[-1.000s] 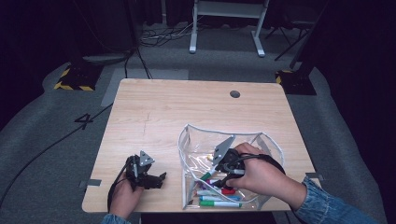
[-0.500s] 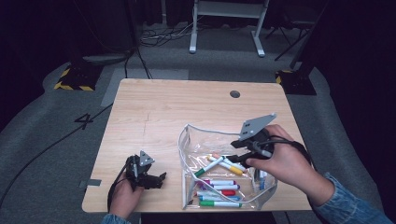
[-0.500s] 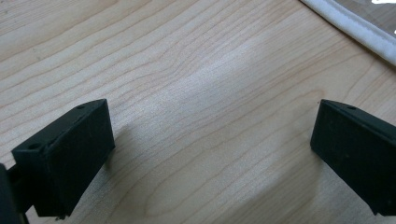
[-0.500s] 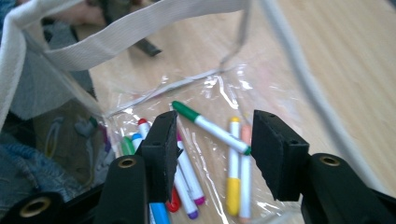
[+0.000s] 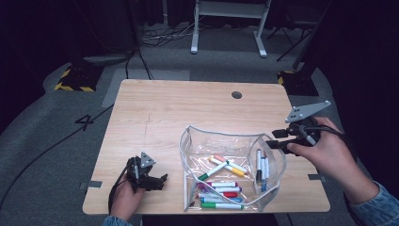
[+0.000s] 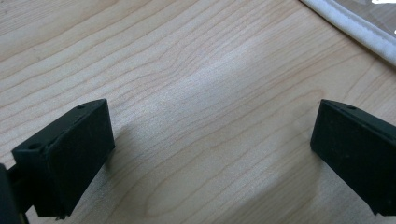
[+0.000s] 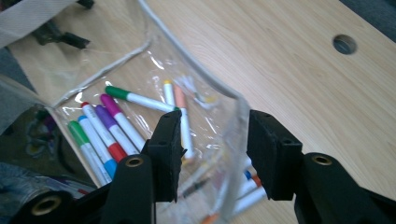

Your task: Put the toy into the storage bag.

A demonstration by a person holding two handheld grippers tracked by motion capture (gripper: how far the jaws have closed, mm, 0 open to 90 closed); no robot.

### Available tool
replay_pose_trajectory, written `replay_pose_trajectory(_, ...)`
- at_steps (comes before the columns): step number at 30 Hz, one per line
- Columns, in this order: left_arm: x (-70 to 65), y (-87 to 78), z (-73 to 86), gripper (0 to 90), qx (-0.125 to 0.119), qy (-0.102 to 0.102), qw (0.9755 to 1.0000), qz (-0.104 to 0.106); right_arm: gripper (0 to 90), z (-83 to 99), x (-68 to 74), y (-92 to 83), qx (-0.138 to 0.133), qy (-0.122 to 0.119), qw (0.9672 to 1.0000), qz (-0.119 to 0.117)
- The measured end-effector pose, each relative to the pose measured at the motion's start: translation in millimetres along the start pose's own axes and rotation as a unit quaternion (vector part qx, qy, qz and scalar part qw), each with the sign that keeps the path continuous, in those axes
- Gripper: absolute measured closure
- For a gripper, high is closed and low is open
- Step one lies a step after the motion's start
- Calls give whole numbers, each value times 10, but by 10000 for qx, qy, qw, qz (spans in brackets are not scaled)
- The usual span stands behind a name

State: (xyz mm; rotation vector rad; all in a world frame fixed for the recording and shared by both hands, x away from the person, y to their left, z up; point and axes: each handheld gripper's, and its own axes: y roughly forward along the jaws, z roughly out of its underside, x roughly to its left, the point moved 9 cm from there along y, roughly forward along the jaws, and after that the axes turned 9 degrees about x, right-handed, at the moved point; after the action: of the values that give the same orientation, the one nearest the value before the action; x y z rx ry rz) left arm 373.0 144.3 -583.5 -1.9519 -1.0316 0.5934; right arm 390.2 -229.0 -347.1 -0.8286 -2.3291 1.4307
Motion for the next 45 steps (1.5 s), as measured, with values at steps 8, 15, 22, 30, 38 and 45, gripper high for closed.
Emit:
replay_pose_trajectory(8,0,-1,1,0,7,2,10000,2,586,257,-375,-58,84,566,9981,247)
replay_pose_trajectory(15,0,-1,1,0,7,3,10000,1,585,514,-661,90,255,1049,9937,288)
replay_pose_trajectory(22,2,-3,3,0,11,14,10000,-6,526,791,-834,464,506,1388,9889,163)
replay_pose_trajectory(30,2,-3,3,0,11,12,10000,-3,507,1050,-842,936,792,1568,9844,-31)
replay_pose_trajectory(38,2,-4,4,0,13,14,10000,-7,509,1197,-745,1327,1024,1582,9818,-232)
replay_pose_trajectory(45,4,-4,5,0,16,23,10000,-10,522,1286,-680,1580,1197,1619,9789,-346)
